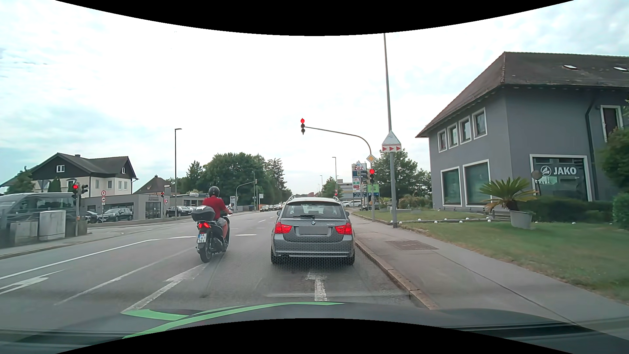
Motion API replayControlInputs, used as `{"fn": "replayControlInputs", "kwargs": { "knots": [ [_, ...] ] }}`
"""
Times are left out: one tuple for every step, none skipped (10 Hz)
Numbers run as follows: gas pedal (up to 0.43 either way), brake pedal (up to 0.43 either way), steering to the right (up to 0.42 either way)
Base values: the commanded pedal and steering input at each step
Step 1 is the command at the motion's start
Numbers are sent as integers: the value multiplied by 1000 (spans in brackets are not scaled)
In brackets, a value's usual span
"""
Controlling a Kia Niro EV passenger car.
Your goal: Follow the waypoints while adhering to traffic rules and regulations
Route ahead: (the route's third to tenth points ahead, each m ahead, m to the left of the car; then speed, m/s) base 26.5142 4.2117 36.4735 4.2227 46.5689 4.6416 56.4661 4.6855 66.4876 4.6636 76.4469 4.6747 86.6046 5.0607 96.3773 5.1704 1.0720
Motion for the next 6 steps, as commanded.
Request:
{"fn": "replayControlInputs", "kwargs": {
  "knots": [
    [0,195,-1],
    [0,201,-1],
    [0,201,-1],
    [0,195,-1],
    [0,195,-1],
    [0,195,-1]
  ]
}}
